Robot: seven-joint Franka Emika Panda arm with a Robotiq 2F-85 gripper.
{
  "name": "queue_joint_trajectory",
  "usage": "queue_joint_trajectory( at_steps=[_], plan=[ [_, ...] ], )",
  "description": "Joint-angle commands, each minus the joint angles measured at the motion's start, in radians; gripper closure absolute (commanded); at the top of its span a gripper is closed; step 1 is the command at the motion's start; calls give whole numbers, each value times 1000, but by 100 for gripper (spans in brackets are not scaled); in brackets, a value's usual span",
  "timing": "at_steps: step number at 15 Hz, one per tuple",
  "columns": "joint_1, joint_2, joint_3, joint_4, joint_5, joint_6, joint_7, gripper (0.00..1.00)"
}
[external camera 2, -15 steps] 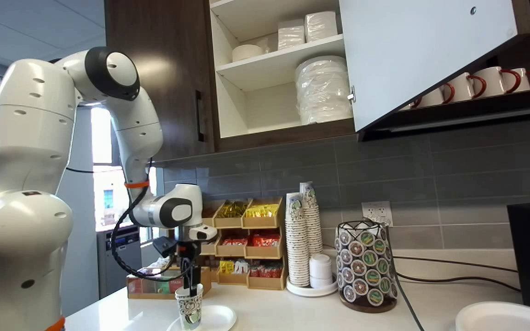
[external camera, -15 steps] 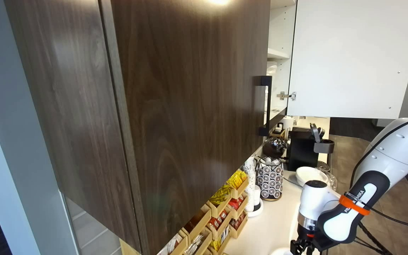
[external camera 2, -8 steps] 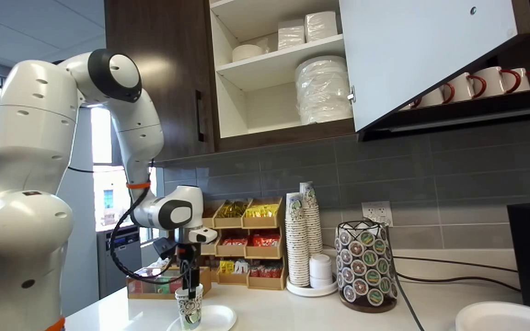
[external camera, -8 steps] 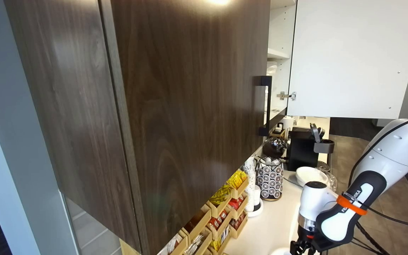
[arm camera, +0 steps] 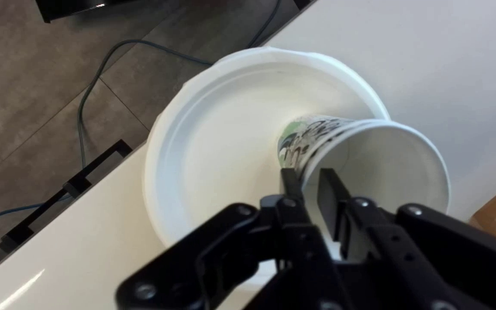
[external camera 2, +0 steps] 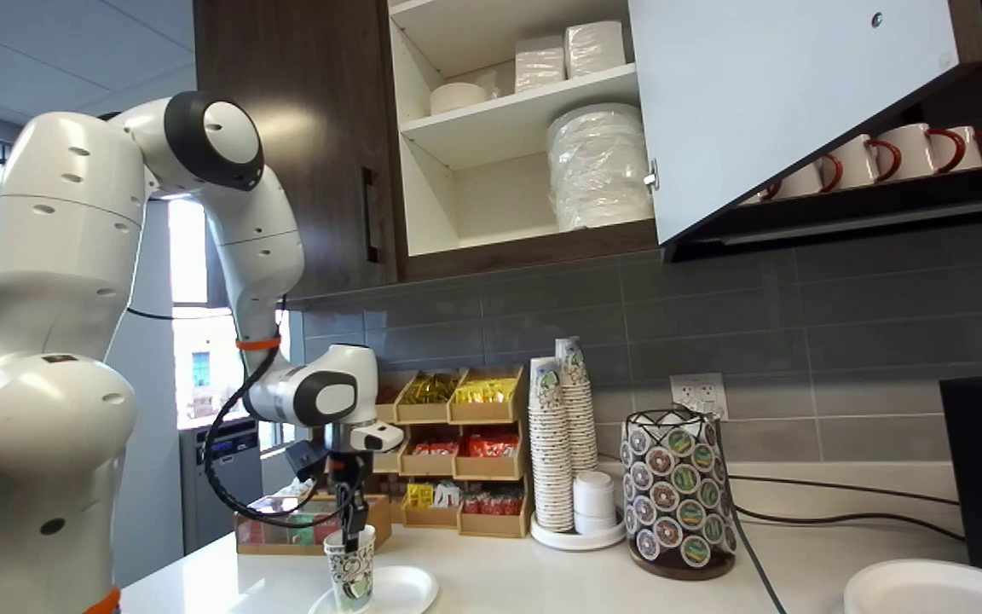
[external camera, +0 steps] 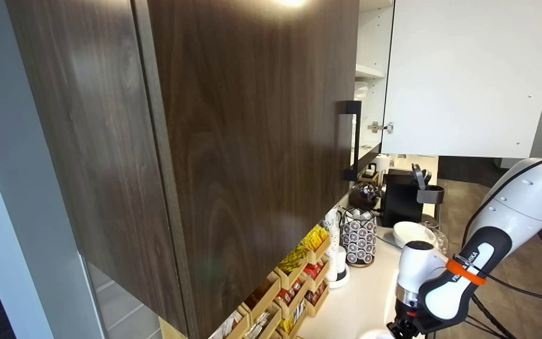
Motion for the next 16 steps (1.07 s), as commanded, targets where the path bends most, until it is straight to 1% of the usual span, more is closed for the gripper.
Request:
queue_joint_trajectory(
  at_steps=[1, 5, 7, 8, 9, 11, 13, 15, 16],
  plan=[
    [19, 12, -18, -1, 17, 28, -11, 100],
    [18, 3, -22, -1, 19, 25, -11, 100],
    [12, -9, -14, 1, 47, 23, -24, 99],
    [3, -15, 3, 5, 96, 22, -53, 99],
    [1, -23, 3, 4, 117, 21, -56, 99],
    [-17, -39, 32, 12, 248, 14, -138, 99],
    [-12, -59, 23, 8, 290, 6, -163, 99],
    [-3, -75, 3, -3, 269, 3, -143, 99],
    [-1, -80, -5, -6, 250, 3, -129, 92]
  ],
)
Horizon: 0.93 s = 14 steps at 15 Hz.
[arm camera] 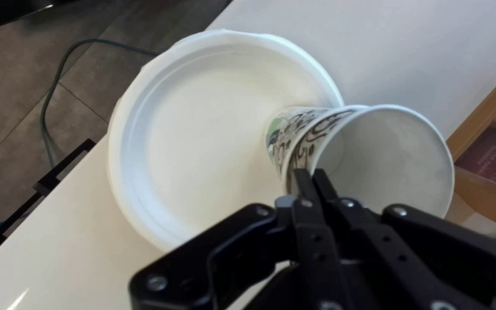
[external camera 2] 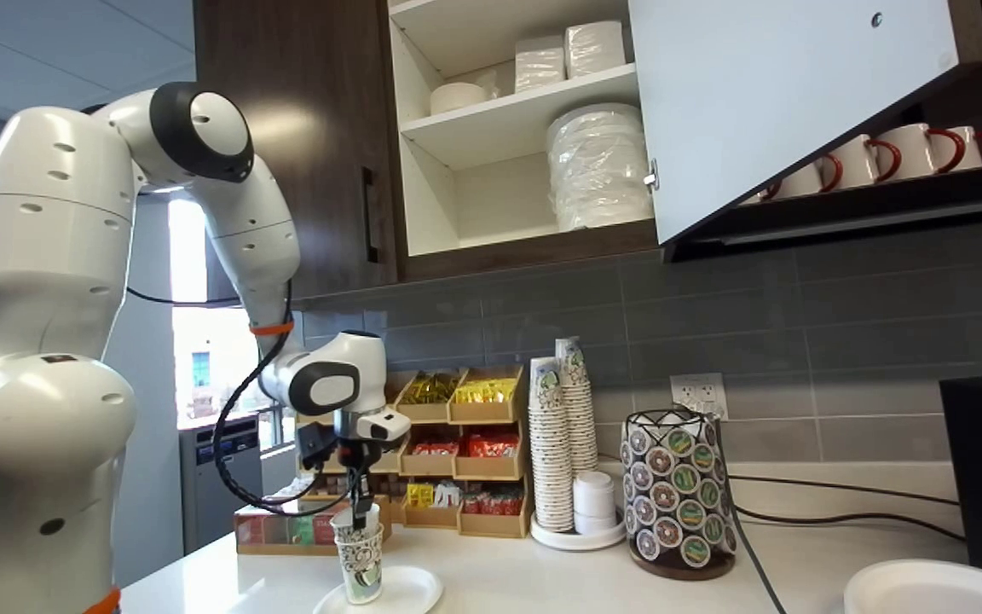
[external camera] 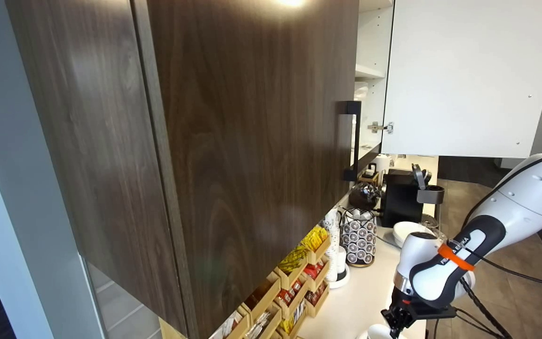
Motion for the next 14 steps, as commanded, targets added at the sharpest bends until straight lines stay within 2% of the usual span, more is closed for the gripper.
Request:
queue_joint_trajectory(
  at_steps=[1, 2, 5, 9, 10, 11, 12, 14],
  plan=[
    [6, -39, -17, -30, -11, 3, 10, 86],
    [6, -41, -21, -31, -15, 3, 13, 92],
    [6, -57, -28, -37, -24, 3, 18, 100],
    [4, -106, -38, -51, -47, -8, 26, 100],
    [4, -108, -41, -52, -60, -3, 36, 74],
    [6, -106, -39, -48, -46, -3, 23, 73],
    [8, -99, -38, -44, -49, -4, 27, 68],
    [13, -71, -34, -31, -48, -5, 35, 53]
  ],
)
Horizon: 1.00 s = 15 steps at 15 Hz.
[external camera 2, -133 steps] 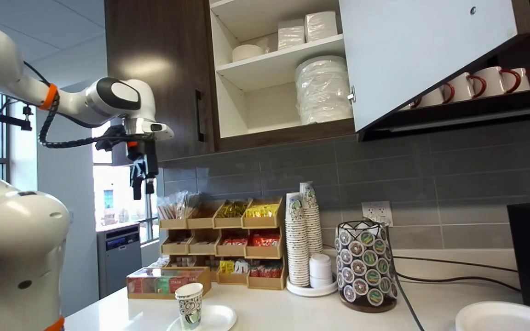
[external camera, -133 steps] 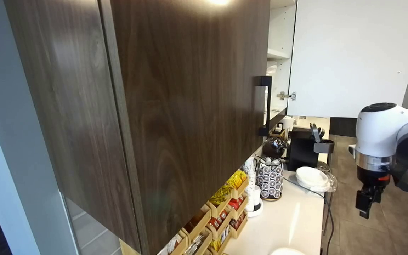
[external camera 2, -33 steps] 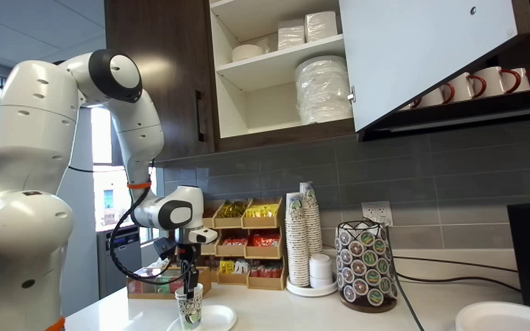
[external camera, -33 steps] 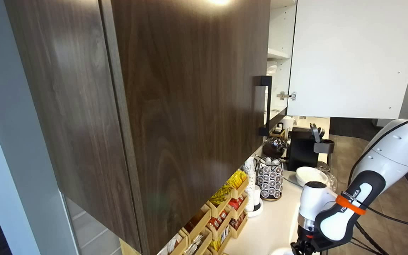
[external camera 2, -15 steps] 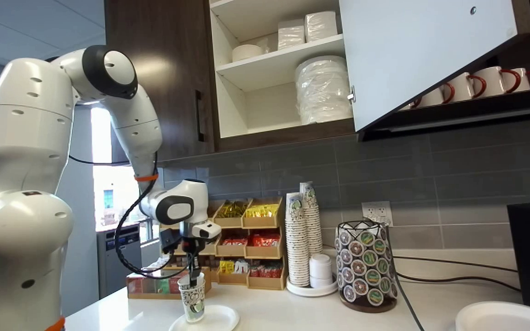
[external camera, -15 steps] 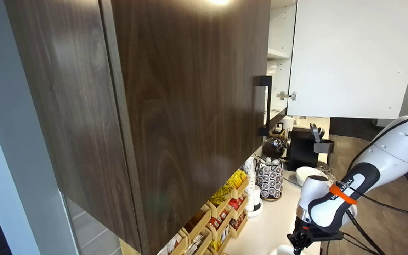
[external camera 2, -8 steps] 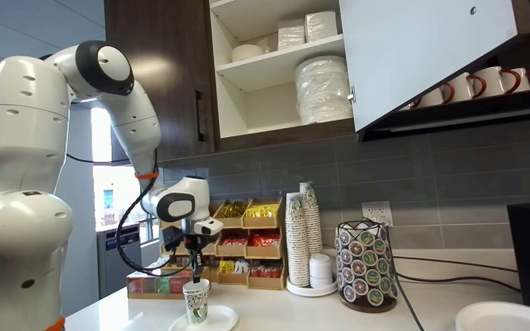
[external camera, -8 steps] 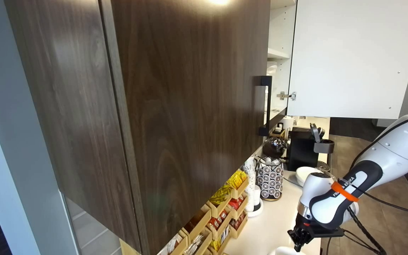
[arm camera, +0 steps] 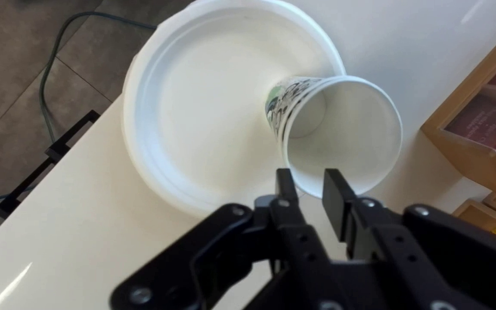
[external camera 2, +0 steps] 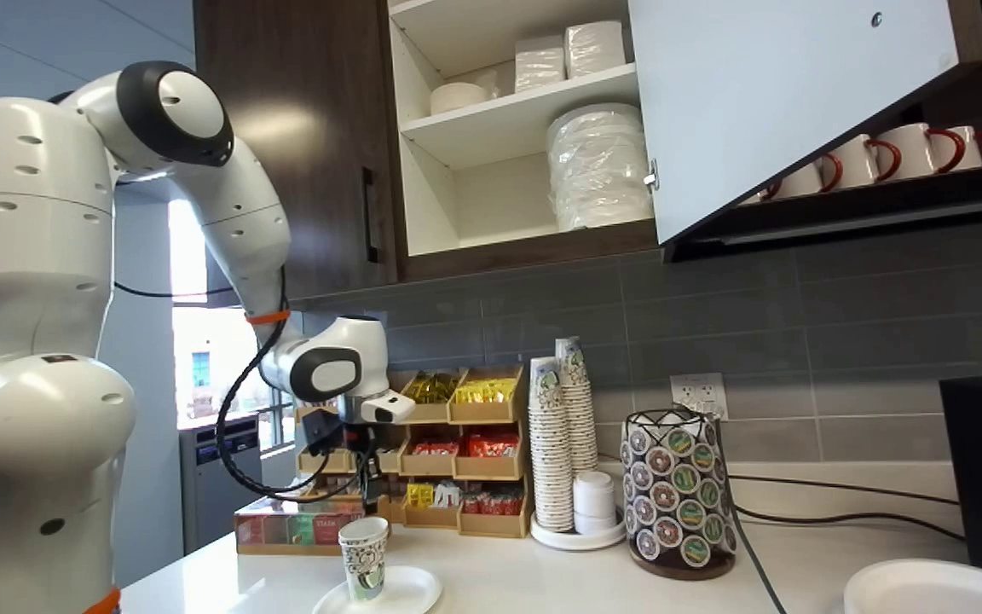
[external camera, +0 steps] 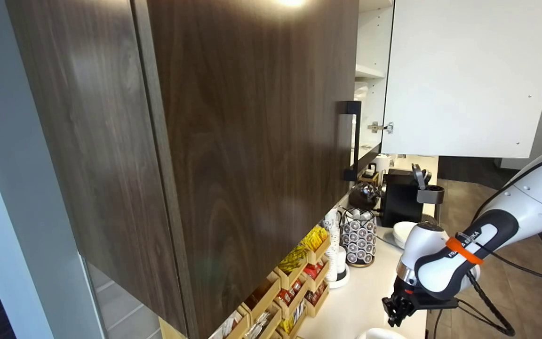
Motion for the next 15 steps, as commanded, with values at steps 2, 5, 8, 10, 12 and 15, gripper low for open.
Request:
queue_joint_trajectory(
  at_steps=[2, 5, 8, 10, 12, 15],
  plan=[
    [15, 41, -1, 2, -29, -2, 47, 37],
    [17, 80, -4, 11, -40, 3, 59, 15],
    [18, 111, -5, 22, -44, 3, 60, 0],
    [19, 129, -5, 32, -43, 3, 58, 1],
    [18, 144, -4, 44, -40, 3, 54, 24],
    [18, 164, -4, 61, -36, 3, 51, 47]
  ],
)
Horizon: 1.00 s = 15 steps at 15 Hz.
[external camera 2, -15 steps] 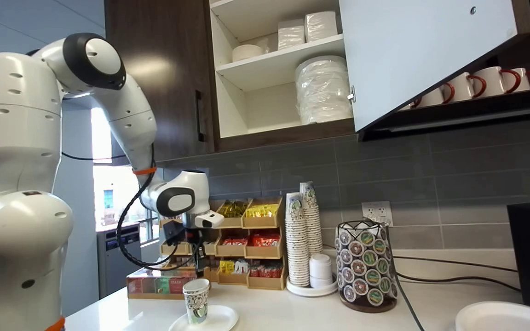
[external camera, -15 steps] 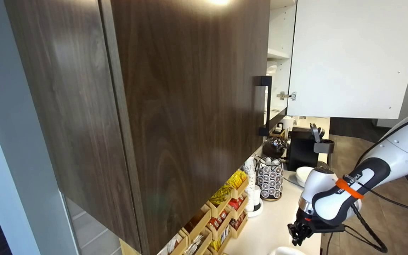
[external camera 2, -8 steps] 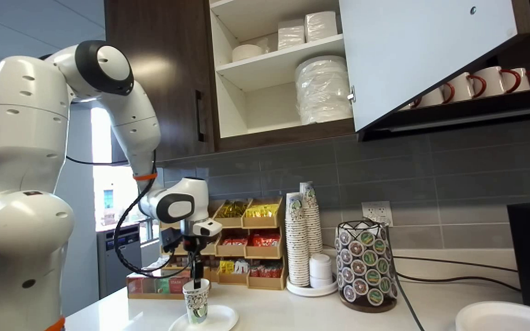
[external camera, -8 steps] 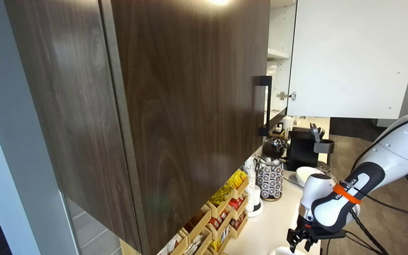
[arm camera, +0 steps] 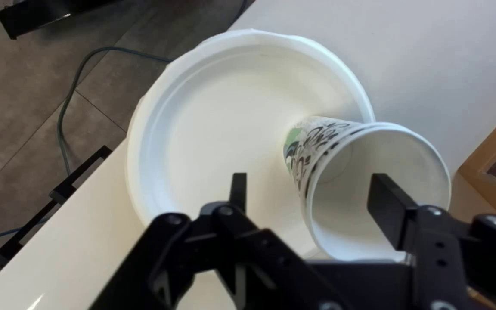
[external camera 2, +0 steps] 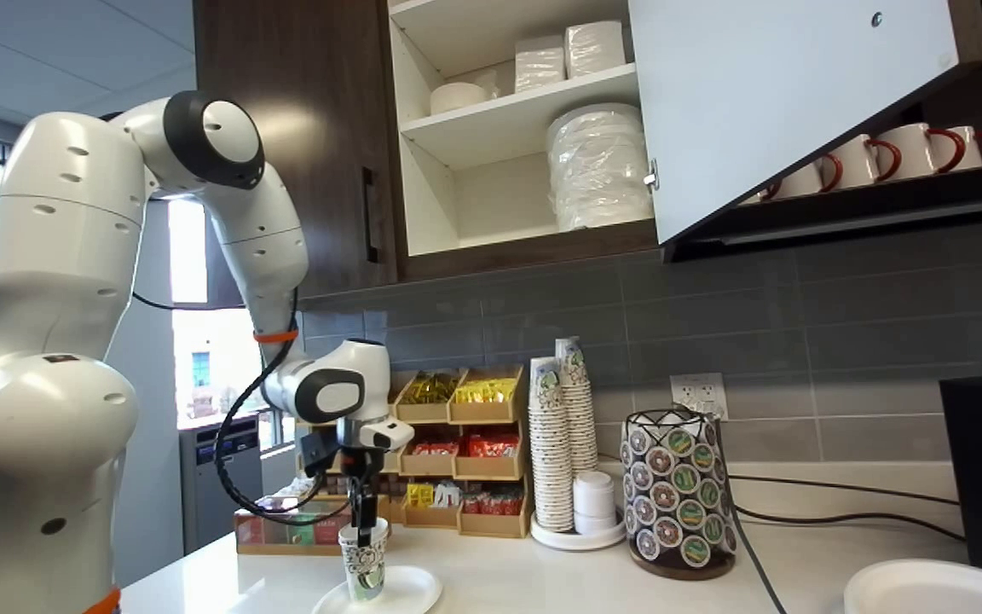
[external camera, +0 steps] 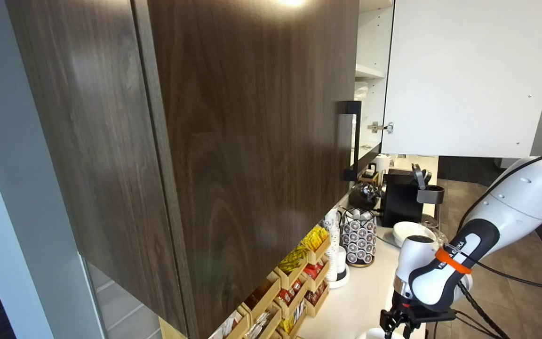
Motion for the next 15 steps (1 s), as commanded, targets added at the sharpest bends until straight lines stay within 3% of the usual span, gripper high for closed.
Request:
queue_joint_trajectory(
  at_steps=[1, 4, 5, 6, 7, 15],
  plan=[
    [7, 39, -5, 29, -10, 4, 17, 56],
    [7, 52, -7, 41, -10, 3, 16, 70],
    [7, 55, -6, 44, -8, 4, 15, 80],
    [7, 56, -7, 46, -8, 6, 16, 96],
    [8, 56, -9, 45, -12, 8, 20, 100],
    [6, 13, -19, 32, -16, -2, 25, 99]
  ],
)
